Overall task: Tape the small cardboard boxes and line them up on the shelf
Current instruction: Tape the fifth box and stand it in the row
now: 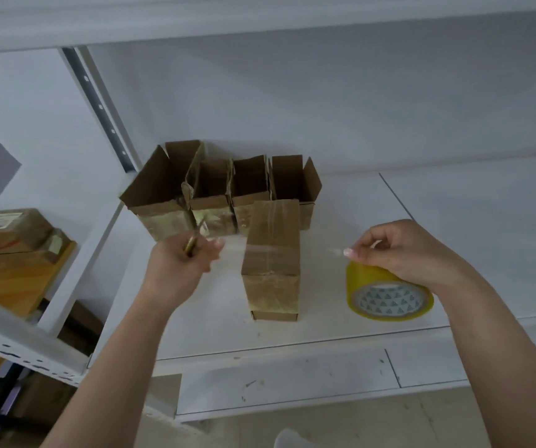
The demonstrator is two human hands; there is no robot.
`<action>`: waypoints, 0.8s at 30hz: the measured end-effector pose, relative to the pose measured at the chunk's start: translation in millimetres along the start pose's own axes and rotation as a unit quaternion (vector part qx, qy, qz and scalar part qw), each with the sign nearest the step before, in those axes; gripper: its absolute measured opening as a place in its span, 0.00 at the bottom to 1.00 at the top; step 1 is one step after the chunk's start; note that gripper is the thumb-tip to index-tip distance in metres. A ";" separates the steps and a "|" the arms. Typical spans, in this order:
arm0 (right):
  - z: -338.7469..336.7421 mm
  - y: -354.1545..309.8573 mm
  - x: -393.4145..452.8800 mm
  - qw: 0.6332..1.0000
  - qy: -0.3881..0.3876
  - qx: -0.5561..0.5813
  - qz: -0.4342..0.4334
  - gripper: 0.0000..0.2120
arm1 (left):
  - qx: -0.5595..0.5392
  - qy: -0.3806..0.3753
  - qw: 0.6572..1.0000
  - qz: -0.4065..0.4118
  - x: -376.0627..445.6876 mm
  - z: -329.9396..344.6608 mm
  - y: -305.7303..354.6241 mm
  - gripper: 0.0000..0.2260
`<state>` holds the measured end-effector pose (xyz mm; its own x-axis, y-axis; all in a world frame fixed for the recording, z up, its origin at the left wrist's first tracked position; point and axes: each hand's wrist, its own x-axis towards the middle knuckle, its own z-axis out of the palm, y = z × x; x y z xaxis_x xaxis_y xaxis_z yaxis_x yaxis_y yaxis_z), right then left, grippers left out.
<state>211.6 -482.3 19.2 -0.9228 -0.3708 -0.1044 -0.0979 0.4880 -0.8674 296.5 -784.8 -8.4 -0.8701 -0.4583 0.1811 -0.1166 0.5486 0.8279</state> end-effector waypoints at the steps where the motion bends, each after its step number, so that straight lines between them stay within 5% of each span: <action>1: 1.1 2.8 -0.2 1.000 -0.004 -0.014 0.005 0.19 | 0.015 0.002 1.000 -0.007 -2.3 -2.1 -7.6 0.17; 12: 16.6 32.2 11.0 0.999 -0.008 -0.006 0.046 0.17 | 0.007 -0.024 0.999 -0.032 4.1 19.5 -38.0 0.17; 18: 72.2 63.6 17.6 0.996 -0.029 -0.010 0.079 0.12 | -0.237 -0.076 0.947 -0.202 -22.5 77.1 -53.4 0.19; 24: 82.4 63.2 27.8 0.996 -0.040 -0.037 0.073 0.12 | -0.072 -0.093 0.977 -0.176 -34.8 90.2 -79.8 0.22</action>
<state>210.5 -526.9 -78.6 -0.8966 -0.3521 -0.2686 0.0053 0.5980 -0.8015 292.8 -749.6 -128.7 -0.8621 -0.4579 -0.2170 -0.3677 0.2705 0.8897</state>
